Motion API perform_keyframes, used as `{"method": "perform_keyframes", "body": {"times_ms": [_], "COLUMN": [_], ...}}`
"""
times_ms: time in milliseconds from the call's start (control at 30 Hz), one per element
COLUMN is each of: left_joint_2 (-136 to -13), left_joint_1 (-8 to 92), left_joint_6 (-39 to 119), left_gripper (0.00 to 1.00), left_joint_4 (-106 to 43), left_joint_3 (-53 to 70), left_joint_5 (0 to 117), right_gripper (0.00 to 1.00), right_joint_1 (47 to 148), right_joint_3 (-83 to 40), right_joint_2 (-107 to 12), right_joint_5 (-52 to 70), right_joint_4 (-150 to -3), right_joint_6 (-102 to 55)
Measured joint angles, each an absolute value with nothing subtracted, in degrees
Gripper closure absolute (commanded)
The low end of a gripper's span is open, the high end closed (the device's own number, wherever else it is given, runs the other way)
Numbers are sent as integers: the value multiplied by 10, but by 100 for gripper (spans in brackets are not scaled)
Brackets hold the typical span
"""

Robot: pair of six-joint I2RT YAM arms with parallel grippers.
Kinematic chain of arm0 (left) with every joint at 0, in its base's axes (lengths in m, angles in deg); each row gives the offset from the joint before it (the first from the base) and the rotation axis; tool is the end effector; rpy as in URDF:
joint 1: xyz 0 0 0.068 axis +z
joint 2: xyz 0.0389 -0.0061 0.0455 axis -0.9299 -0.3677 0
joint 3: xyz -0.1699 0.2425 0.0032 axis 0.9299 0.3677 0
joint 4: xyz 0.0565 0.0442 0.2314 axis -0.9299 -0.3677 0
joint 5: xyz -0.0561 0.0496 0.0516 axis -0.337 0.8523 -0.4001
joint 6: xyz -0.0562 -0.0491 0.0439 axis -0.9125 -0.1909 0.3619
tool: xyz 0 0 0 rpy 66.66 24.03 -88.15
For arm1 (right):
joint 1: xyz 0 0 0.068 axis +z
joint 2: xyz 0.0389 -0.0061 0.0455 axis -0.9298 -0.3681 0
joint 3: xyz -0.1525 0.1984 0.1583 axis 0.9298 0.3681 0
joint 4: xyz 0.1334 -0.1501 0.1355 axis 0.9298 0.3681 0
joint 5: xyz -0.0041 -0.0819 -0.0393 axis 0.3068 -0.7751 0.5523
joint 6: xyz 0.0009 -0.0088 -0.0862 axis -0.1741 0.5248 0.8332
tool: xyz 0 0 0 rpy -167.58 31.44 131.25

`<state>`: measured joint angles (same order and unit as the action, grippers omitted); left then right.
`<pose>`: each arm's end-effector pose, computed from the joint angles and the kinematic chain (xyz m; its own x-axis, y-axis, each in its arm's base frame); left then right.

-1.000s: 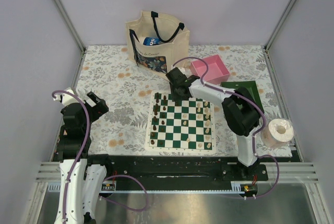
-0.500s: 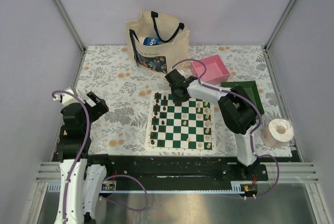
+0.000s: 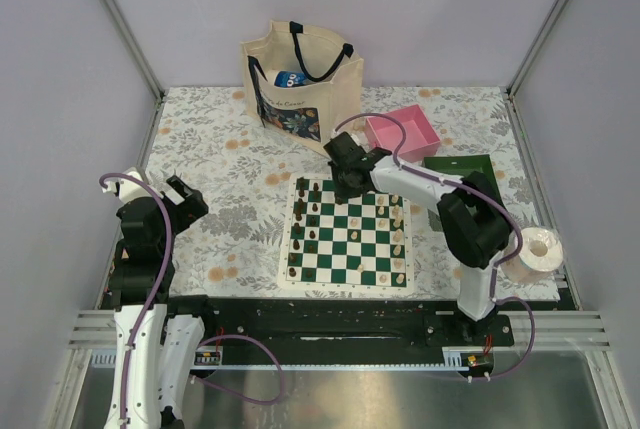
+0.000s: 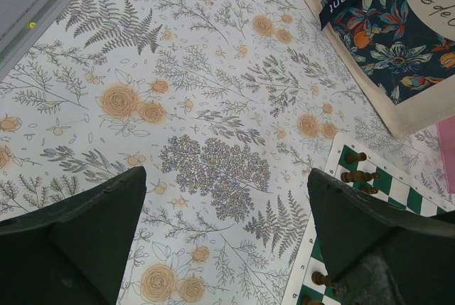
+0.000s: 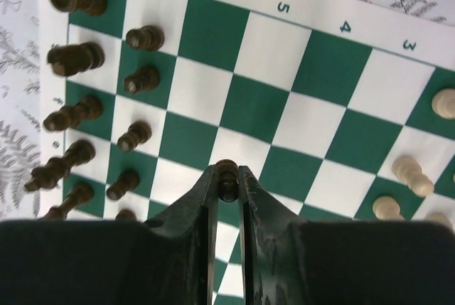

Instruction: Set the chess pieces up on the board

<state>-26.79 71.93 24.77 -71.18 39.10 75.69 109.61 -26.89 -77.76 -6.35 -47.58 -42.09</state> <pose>0.1036 0.0182 0.2997 -0.2652 -0.4586 -0.8482 -0.3591 0.8633 -0.3545 0.3256 0.2707 0.1919 -0.8439 -0.1744 -0.5074 -0.2618 0.9593 0.1056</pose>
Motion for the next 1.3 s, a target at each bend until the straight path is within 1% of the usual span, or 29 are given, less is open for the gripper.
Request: {"method": "perform_keyframes", "body": {"times_ms": [233, 433, 567, 733, 1033, 1300], "left_joint_2": [-268, -268, -268, -268, -268, -268], "left_joint_1": [720, 722, 722, 722, 723, 723], "left_joint_6": [248, 248, 248, 248, 248, 248], "left_gripper": [1, 1, 1, 1, 1, 1], "left_joint_4": [-712, -712, -712, -712, -712, -712], "left_joint_3": [391, 391, 391, 391, 391, 391], "left_joint_5": [756, 755, 754, 754, 746, 745], "right_gripper": [85, 85, 85, 85, 84, 84], "right_joint_1": [1116, 1192, 1252, 1295, 1317, 1326], "right_joint_3": [-212, -158, -145, -145, -145, -160], "right_joint_2": [-700, -664, -662, -662, -663, -696], "right_joint_5": [-54, -53, -63, -67, -76, -76], "right_joint_4": [-478, -477, -471, -468, -465, -465], "right_joint_6": [-434, -458, -472, -486, -502, -502]}}
